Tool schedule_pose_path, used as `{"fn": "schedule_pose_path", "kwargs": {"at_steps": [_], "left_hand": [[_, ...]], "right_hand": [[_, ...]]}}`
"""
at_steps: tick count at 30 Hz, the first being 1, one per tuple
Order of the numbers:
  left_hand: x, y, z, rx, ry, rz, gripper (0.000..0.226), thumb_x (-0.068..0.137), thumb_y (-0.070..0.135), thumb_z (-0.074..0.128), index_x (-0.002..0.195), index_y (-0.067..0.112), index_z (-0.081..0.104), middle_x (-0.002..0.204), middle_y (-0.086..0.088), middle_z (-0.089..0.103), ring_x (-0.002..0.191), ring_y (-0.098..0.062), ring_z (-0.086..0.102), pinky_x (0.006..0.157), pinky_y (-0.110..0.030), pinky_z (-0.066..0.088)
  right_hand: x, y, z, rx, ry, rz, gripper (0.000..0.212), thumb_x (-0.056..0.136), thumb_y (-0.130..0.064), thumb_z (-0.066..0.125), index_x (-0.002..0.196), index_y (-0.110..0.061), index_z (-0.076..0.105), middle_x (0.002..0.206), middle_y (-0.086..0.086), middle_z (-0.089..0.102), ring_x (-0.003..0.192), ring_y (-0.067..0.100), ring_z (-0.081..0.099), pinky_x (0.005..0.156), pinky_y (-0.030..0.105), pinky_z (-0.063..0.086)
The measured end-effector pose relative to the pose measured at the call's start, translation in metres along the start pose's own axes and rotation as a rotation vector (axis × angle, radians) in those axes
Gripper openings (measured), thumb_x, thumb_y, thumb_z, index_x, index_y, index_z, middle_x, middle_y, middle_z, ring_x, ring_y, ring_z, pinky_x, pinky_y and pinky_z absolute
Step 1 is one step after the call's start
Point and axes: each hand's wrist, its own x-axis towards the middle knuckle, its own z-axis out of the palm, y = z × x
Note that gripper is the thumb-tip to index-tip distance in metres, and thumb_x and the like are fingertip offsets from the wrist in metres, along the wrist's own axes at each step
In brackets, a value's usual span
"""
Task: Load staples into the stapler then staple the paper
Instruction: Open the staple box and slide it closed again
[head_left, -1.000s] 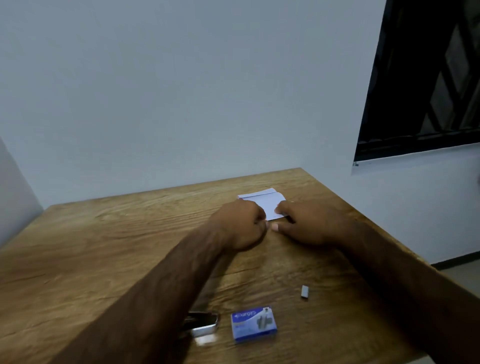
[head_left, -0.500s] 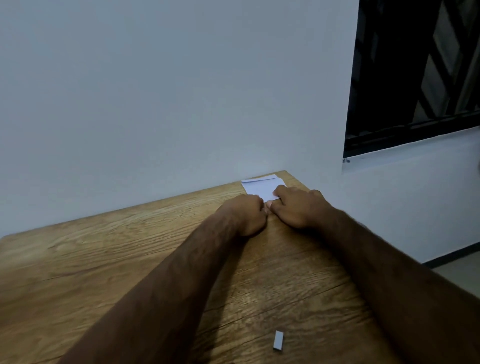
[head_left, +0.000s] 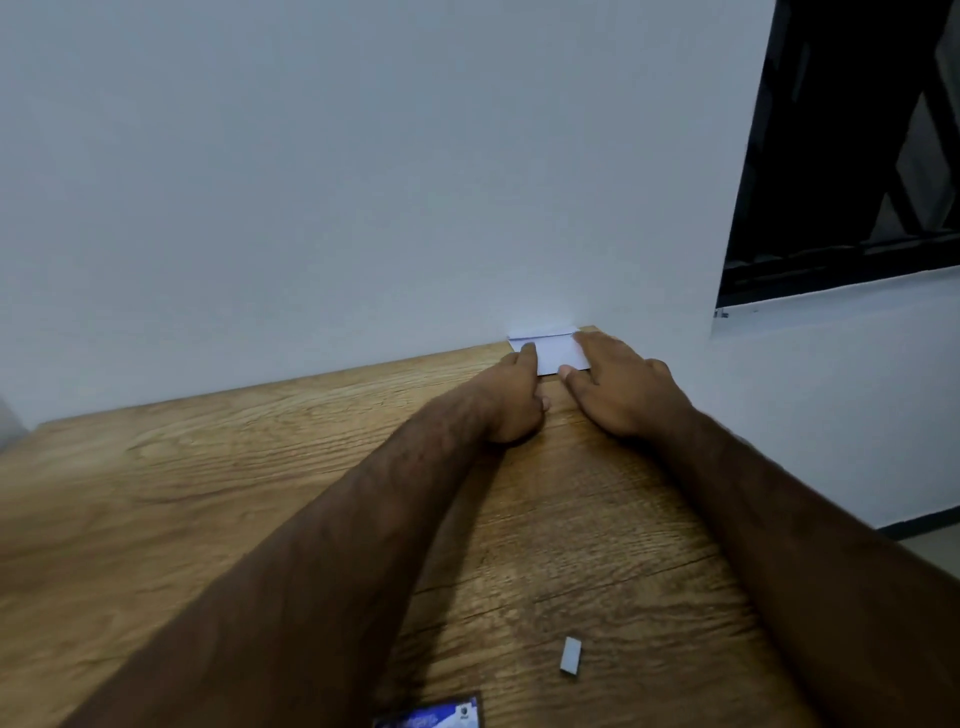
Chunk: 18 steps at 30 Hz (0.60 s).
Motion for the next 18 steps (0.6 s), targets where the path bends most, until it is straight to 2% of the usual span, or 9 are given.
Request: {"fn": "schedule_pose_path", "kwargs": {"at_steps": [4, 6, 10, 12, 15, 18], "left_hand": [[-0.029, -0.011, -0.009, 0.035, -0.055, -0.058, 0.067, 0.101, 0.038, 0.049, 0.155, 0.009, 0.022, 0.154, -0.014, 0.045, 0.137, -0.032, 0.047, 0.112, -0.042, 0.04], [-0.05, -0.016, -0.012, 0.059, -0.092, -0.074, 0.066, 0.101, 0.041, 0.048, 0.154, 0.011, 0.023, 0.152, -0.014, 0.048, 0.136, -0.033, 0.048, 0.112, -0.045, 0.04], [-0.094, -0.023, -0.018, 0.15, -0.111, -0.042, 0.052, 0.101, 0.043, 0.046, 0.142, 0.012, 0.038, 0.145, -0.014, 0.054, 0.129, -0.033, 0.053, 0.107, -0.044, 0.043], [-0.116, -0.025, -0.019, 0.159, -0.114, -0.029, 0.047, 0.101, 0.045, 0.045, 0.135, 0.013, 0.044, 0.141, -0.014, 0.057, 0.126, -0.033, 0.055, 0.106, -0.046, 0.044], [-0.147, -0.027, -0.014, 0.167, -0.102, 0.019, 0.048, 0.102, 0.047, 0.043, 0.134, 0.012, 0.047, 0.137, -0.014, 0.06, 0.124, -0.033, 0.056, 0.105, -0.044, 0.045], [-0.182, -0.03, -0.014, 0.119, -0.109, 0.061, 0.051, 0.104, 0.049, 0.036, 0.139, 0.015, 0.049, 0.139, -0.009, 0.061, 0.128, -0.028, 0.055, 0.109, -0.043, 0.042]], "right_hand": [[-0.011, -0.002, -0.005, 0.049, 0.02, 0.011, 0.065, 0.1, -0.052, 0.035, 0.157, -0.024, 0.024, 0.167, -0.003, 0.027, 0.151, 0.02, 0.027, 0.117, 0.05, 0.023], [-0.022, -0.007, -0.008, 0.067, -0.014, 0.01, 0.066, 0.1, -0.051, 0.038, 0.158, -0.024, 0.023, 0.167, -0.002, 0.026, 0.151, 0.021, 0.028, 0.117, 0.049, 0.023], [-0.052, -0.015, -0.016, 0.121, -0.043, -0.005, 0.066, 0.099, -0.05, 0.041, 0.158, -0.024, 0.025, 0.167, -0.003, 0.026, 0.151, 0.02, 0.027, 0.117, 0.041, 0.021], [-0.072, -0.019, -0.021, 0.146, -0.066, -0.039, 0.064, 0.101, -0.049, 0.041, 0.158, -0.023, 0.026, 0.167, -0.002, 0.027, 0.151, 0.018, 0.027, 0.112, 0.031, 0.022], [-0.104, -0.028, -0.03, 0.199, -0.085, -0.074, 0.058, 0.101, -0.048, 0.044, 0.155, -0.029, 0.032, 0.161, -0.003, 0.037, 0.143, 0.019, 0.039, 0.101, 0.028, 0.028], [-0.143, -0.035, -0.039, 0.31, -0.155, -0.137, 0.048, 0.101, -0.044, 0.05, 0.147, -0.037, 0.044, 0.15, -0.013, 0.05, 0.13, 0.008, 0.049, 0.097, 0.023, 0.036]]}}
